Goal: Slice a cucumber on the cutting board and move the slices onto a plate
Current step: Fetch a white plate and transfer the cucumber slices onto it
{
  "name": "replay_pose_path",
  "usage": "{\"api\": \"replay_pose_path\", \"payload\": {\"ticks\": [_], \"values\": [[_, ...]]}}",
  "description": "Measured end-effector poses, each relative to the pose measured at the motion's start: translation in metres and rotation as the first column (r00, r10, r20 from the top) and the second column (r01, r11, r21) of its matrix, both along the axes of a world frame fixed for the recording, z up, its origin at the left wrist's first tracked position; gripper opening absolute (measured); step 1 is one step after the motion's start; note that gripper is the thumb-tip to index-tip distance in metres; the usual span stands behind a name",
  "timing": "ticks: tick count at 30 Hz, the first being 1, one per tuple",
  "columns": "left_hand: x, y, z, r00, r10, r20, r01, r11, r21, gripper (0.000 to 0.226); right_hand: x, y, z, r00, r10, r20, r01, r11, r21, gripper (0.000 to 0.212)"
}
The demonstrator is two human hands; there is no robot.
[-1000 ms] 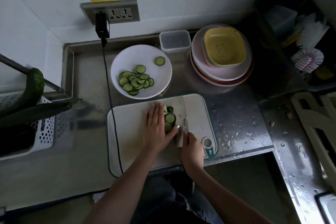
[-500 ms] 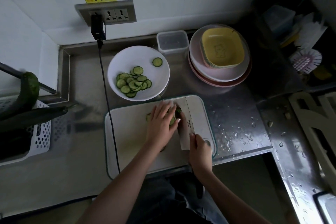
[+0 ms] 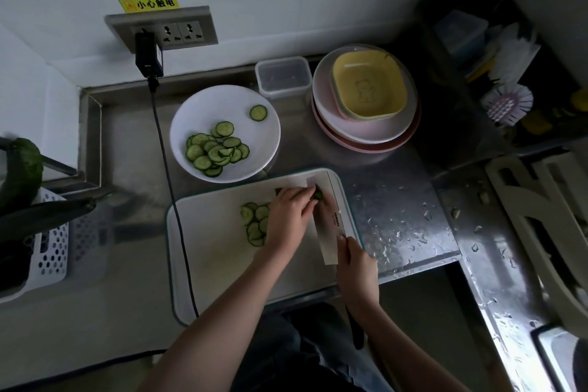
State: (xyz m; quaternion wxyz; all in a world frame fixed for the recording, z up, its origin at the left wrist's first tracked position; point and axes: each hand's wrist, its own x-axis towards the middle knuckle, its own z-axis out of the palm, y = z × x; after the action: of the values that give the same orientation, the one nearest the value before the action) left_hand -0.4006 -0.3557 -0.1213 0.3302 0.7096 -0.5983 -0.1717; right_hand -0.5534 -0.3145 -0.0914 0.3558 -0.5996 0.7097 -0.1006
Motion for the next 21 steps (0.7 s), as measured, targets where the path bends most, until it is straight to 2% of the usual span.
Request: {"api": "replay_pose_path", "payload": {"ticks": [6, 9, 13, 17, 19, 21], "values": [[-0.015, -0.002, 0.006, 0.997, 0.031, -0.077, -0.03, 0.999, 0.02, 0.021, -0.017, -0.001, 0.001, 0.999, -0.002, -0.046, 0.003, 1.0, 0.011, 0.035], [-0.016, 0.0, 0.003, 0.993, 0.064, -0.102, -0.061, 0.998, 0.034, 0.017, -0.024, -0.004, 0.004, 0.996, -0.058, -0.061, 0.057, 0.998, -0.03, 0.037], [-0.021, 0.003, -0.003, 0.985, 0.039, 0.167, -0.056, 0.994, 0.098, 0.017, -0.036, -0.01, 0.009, 0.99, -0.121, -0.07, 0.112, 0.986, -0.125, 0.037], [-0.024, 0.003, 0.002, 0.954, 0.005, 0.301, -0.017, 0.999, 0.036, 0.015, -0.031, -0.012, 0.012, 0.996, -0.058, -0.066, 0.048, 0.989, -0.139, 0.036], [-0.015, 0.017, 0.005, 0.945, 0.083, 0.316, -0.076, 0.997, -0.035, 0.024, -0.02, -0.013, 0.011, 0.999, -0.024, -0.044, 0.019, 0.994, -0.108, 0.038], [0.001, 0.04, 0.005, 0.927, 0.232, 0.293, -0.227, 0.972, -0.053, 0.034, -0.004, -0.015, 0.007, 1.0, -0.008, 0.009, 0.008, 1.0, -0.028, 0.038]]}}
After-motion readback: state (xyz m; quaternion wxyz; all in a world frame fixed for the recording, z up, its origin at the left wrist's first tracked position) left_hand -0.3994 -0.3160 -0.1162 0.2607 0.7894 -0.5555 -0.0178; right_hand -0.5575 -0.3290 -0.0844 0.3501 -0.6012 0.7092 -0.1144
